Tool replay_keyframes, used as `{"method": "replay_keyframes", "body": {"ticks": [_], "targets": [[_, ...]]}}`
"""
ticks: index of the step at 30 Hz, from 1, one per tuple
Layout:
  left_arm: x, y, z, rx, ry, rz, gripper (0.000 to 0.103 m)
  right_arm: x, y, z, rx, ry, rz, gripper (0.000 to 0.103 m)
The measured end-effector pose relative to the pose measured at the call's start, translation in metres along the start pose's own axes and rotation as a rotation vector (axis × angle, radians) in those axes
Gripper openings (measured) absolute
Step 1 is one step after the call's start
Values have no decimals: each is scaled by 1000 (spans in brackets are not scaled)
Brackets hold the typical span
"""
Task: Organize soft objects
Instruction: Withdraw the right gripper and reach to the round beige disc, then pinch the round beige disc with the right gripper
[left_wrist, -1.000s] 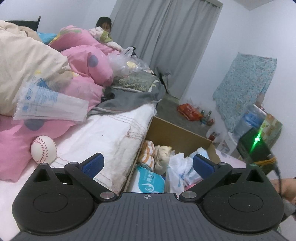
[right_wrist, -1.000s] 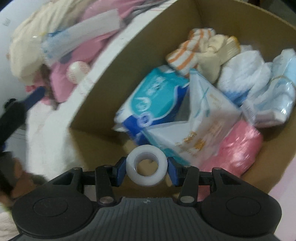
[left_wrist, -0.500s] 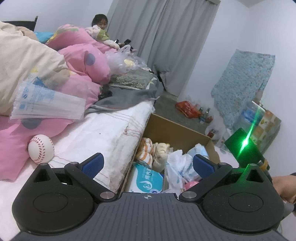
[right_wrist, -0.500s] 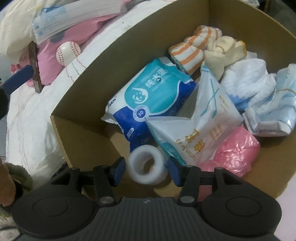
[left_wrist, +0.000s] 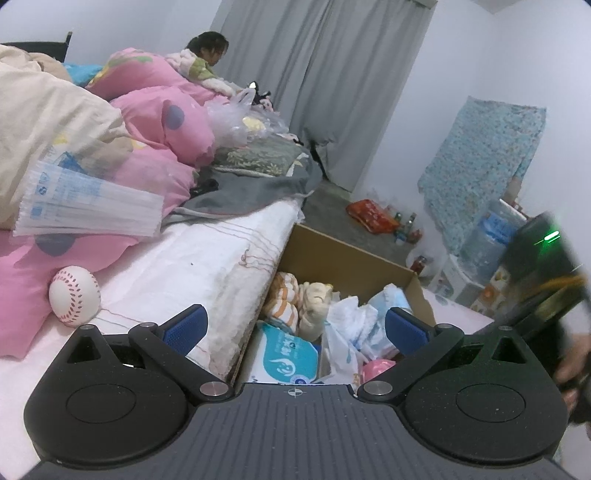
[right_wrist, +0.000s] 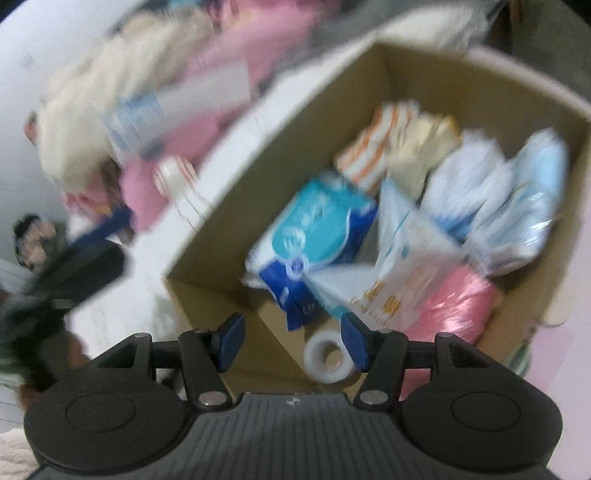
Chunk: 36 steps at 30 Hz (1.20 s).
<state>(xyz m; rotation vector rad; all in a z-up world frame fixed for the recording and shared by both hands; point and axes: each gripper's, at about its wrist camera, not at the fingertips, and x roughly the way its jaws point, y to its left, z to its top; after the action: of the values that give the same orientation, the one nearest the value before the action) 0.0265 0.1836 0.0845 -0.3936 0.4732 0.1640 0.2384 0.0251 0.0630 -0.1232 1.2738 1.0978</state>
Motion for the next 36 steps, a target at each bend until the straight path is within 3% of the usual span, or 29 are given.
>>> {"method": "replay_keyframes", "body": {"ticks": [3,5,8,14,21,27,32,33,34,36], "targets": [[2,-2,0,5,4,5,103,-47,-15,-4,10,-134,0,58],[2,-3,0,9,4,8,103,-77,-29,-9,13,-219,-61,58],[4,-5,0,15,6,20,103,-101,-60,-15,40,-270,-164,58],[7,-14,-1,22,16,37,103,-61,-121,-8,9,-148,-374,58],[14,-31,-7,50,43,32,103,6,-131,2,-112,-17,-442,60],[19,-41,-12,75,66,8,103,26,-133,-7,-168,-30,-487,59],[19,-38,-13,71,67,4,103,16,-140,-11,-143,-52,-471,43],[20,-37,-14,68,67,5,103,16,-140,-11,-140,-58,-475,38],[20,-36,-15,66,69,5,103,15,-141,-12,-133,-65,-474,23],[21,-35,-17,62,77,4,103,13,-143,-14,-96,-69,-466,18]]}}
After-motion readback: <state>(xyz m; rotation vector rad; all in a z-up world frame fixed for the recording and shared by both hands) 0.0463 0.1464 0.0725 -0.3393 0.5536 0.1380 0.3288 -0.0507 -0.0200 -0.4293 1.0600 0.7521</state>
